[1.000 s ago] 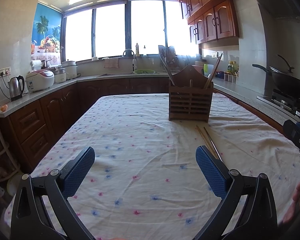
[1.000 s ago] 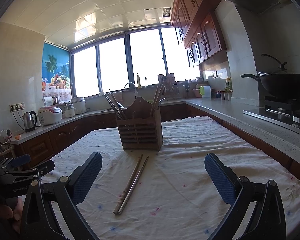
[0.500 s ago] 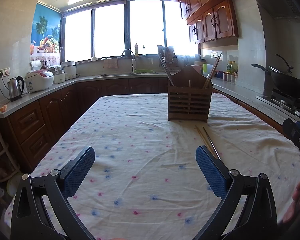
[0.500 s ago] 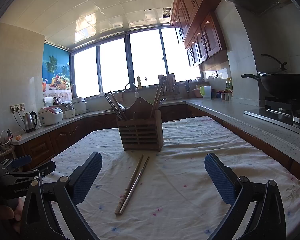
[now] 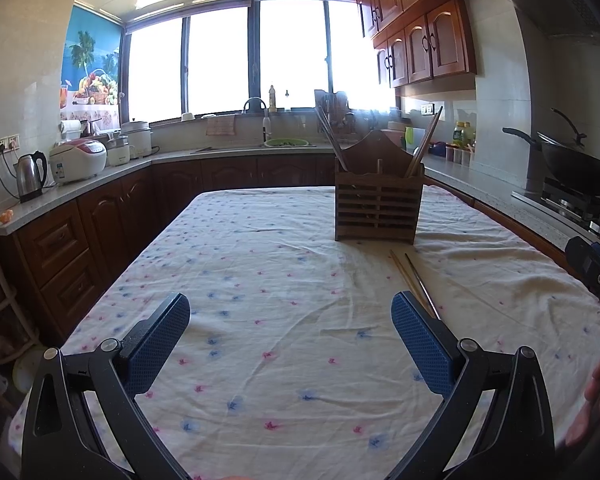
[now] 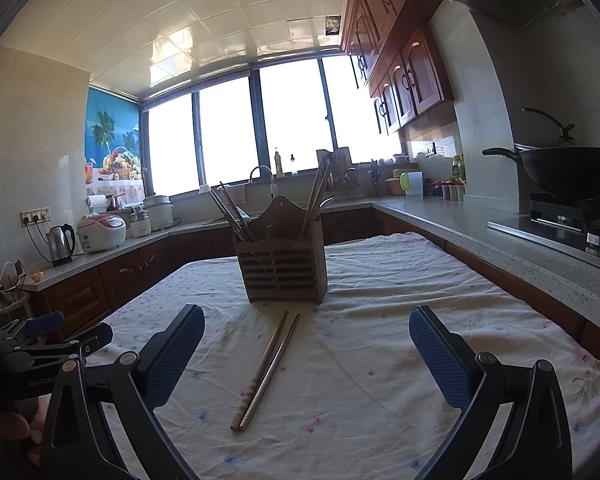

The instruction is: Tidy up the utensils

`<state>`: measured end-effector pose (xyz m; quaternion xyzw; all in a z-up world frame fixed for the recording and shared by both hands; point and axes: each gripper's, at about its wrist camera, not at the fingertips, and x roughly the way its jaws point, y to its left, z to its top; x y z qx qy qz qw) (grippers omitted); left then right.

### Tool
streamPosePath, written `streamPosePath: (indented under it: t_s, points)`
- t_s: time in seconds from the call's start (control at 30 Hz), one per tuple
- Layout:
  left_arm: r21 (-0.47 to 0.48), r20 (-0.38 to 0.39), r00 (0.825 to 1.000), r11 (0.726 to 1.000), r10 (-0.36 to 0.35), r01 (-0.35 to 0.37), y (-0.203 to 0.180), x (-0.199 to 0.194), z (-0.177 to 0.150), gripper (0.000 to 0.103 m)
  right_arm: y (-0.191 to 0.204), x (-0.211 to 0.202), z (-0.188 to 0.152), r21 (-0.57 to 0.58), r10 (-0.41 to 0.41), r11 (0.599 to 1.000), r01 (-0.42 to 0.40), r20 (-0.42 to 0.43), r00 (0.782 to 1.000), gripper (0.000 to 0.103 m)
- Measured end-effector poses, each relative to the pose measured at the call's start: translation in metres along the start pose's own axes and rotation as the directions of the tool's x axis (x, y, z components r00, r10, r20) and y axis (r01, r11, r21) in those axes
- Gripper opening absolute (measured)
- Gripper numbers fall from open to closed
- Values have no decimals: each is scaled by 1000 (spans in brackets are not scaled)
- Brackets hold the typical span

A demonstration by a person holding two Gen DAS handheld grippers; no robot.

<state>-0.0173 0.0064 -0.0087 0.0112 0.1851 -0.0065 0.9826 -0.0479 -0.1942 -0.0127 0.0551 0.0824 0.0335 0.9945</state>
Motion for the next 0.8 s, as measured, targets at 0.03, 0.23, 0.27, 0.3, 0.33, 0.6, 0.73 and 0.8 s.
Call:
streamPosePath:
  t_s: [0.03,0.23,0.27,0.3,0.33,0.6,0.73,0.8]
  points:
    - [0,0,1000,1000,-1,1,0,1,0,103,0,0,0,-2,-1,1000,1,1,1000,103]
    - [-4,-2,1000,1000,-6,6,0,0,1,103,0,0,0,0,0,1000,0,-3,1000,103]
    - [-5,-3,1000,1000,-6,6,0,0,1,103,1,1,1,2,2,1000,-2,-4,1000,103]
    - [-6,-5,1000,1000,-8,8,0,0,1,103,2,1,2,3,3,1000,-3,-4,1000,103]
    - [-7,-7,1000,1000,-10,10,0,1,2,103,3,2,2,3,4,1000,-4,-5,1000,103]
    - [-16,-17,1000,1000,-23,22,-1,3,6,103,9,5,3,8,12,1000,-12,-23,1000,103]
    - [-19,-25,999,999,-38,37,-2,6,7,103,9,11,5,14,16,1000,-15,-42,999,103]
    - [-18,-35,998,999,-48,47,-3,8,6,103,10,14,5,16,16,1000,-16,-53,998,103]
